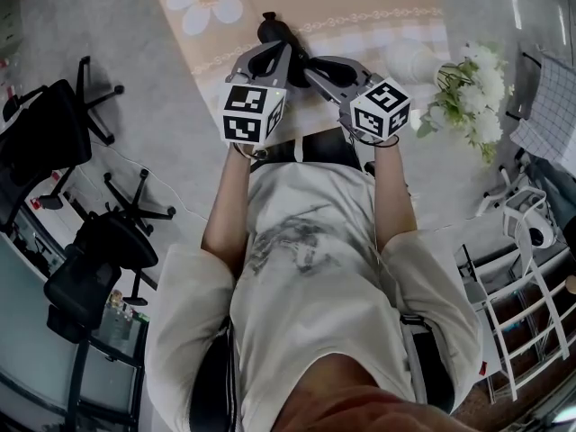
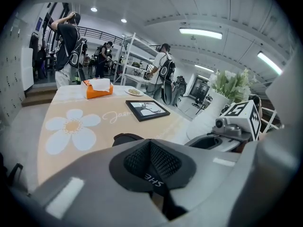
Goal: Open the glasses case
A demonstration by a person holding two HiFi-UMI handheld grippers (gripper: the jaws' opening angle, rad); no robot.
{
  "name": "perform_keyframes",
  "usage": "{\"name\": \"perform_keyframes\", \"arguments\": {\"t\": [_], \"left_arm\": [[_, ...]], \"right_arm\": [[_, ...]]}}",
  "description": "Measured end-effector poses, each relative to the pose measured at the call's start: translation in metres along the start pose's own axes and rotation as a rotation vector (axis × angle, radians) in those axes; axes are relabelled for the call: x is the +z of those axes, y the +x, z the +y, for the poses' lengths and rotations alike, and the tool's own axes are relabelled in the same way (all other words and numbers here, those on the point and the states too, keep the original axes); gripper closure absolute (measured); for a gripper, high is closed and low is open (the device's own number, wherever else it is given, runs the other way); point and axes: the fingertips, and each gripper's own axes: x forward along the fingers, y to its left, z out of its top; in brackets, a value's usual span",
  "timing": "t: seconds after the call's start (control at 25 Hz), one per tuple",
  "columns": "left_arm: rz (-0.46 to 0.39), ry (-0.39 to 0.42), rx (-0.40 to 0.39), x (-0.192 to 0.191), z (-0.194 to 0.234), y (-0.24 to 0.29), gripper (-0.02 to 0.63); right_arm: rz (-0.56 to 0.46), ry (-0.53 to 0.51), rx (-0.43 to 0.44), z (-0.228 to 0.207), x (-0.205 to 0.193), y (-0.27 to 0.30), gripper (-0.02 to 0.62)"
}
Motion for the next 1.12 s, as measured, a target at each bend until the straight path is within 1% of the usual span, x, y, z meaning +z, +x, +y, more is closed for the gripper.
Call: {"name": "perform_keyframes", "arguments": {"t": [0.2,0.4,0.48,0.56,0.64,0.84,1.12], "left_arm": [[-0.013,-0.008,0.005,-0.001,0.008,-0.006,0.598],[-0.025,-0.038,0.037,-0.004,0.025,-0.014,0.598],[-0.024,-0.049,0.050,-0.006,0.033,-0.017,0.598],[-0.022,-0.054,0.059,-0.007,0.039,-0.019,0.598],[-0.026,-0.060,0.057,-0.007,0.041,-0.021,0.598],[-0.032,-0.062,0.038,-0.005,0.036,-0.018,0.598],[-0.035,-0.070,0.022,-0.005,0.032,-0.015,0.598]], "right_arm": [[0.031,-0.024,0.043,0.024,-0.010,0.017,0.499],[0.044,-0.069,0.080,0.041,-0.009,0.033,0.499],[0.037,-0.097,0.060,0.038,-0.003,0.032,0.499],[0.010,-0.102,0.038,0.031,0.007,0.029,0.499],[-0.003,-0.110,0.033,0.027,0.017,0.029,0.493],[0.049,-0.198,0.064,0.035,0.026,0.041,0.479],[0.061,-0.183,0.057,0.027,0.026,0.049,0.479]]}}
